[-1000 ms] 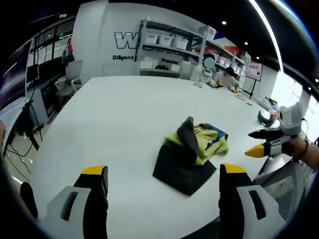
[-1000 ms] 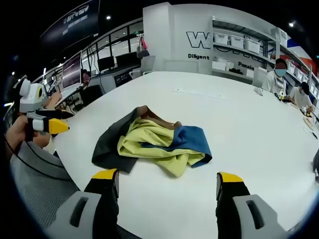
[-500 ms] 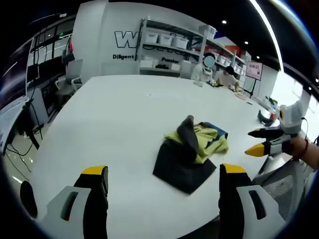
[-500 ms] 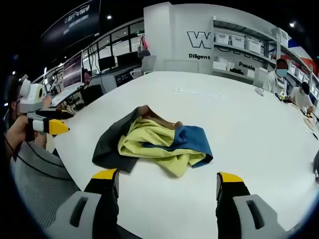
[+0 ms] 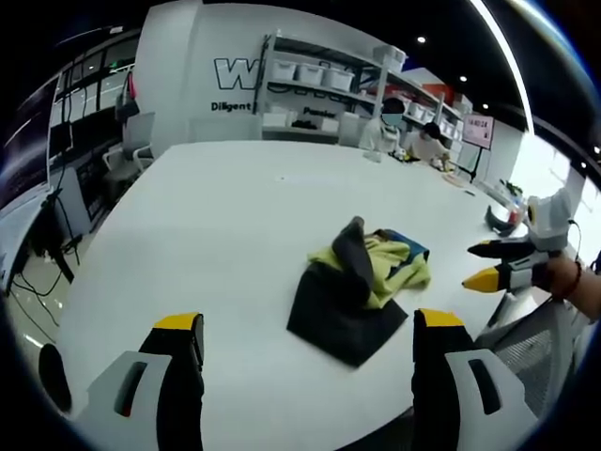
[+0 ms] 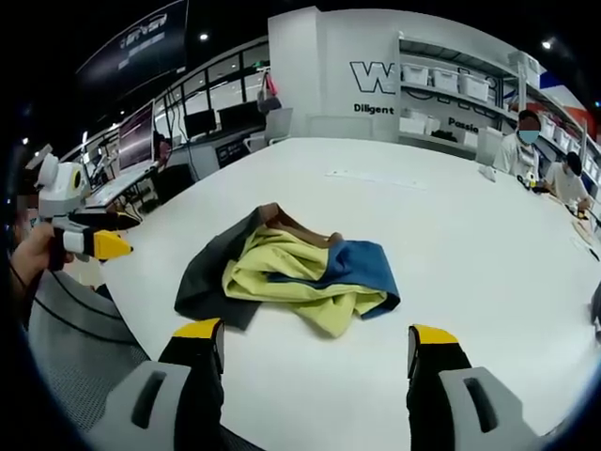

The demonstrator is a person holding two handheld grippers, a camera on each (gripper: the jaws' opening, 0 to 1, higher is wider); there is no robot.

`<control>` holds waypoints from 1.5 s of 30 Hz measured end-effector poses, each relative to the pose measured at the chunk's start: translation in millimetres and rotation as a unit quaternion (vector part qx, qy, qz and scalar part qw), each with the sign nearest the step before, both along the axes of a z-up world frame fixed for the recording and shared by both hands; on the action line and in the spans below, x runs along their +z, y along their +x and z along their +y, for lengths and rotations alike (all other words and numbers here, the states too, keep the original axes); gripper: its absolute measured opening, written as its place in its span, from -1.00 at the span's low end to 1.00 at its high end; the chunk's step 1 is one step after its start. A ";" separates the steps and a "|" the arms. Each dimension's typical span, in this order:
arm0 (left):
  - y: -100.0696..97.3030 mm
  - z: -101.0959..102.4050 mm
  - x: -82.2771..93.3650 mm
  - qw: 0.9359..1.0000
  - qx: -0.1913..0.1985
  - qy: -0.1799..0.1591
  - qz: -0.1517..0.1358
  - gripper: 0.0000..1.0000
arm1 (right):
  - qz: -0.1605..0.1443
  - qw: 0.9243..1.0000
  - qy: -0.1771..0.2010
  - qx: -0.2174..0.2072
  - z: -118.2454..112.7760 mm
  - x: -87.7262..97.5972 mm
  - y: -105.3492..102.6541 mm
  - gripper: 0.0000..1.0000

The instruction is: Fold the garment on the visible template until the final outline fits inside the template.

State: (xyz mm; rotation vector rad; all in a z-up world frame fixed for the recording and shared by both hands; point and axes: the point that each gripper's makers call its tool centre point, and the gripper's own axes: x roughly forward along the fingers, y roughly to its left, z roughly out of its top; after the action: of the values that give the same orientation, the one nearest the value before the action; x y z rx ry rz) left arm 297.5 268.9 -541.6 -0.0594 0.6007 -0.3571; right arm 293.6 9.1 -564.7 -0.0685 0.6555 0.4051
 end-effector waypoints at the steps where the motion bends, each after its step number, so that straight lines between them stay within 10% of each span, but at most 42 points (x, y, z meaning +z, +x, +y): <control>1: 0.1 -0.1 0.2 1.000 0.000 0.000 0.000 0.78 | -0.001 1.000 0.000 0.001 0.4 0.1 0.2 0.57; 45: 25.0 -44.2 -13.2 0.999 -0.028 -0.010 0.027 0.61 | -0.009 1.000 0.009 0.025 -0.6 2.7 47.3 0.33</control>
State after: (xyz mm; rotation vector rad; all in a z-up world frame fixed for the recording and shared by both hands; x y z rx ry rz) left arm 322.5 224.7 -554.7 -0.0713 0.6527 -0.4172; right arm 340.9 8.5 -562.0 -0.0711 0.6343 0.4575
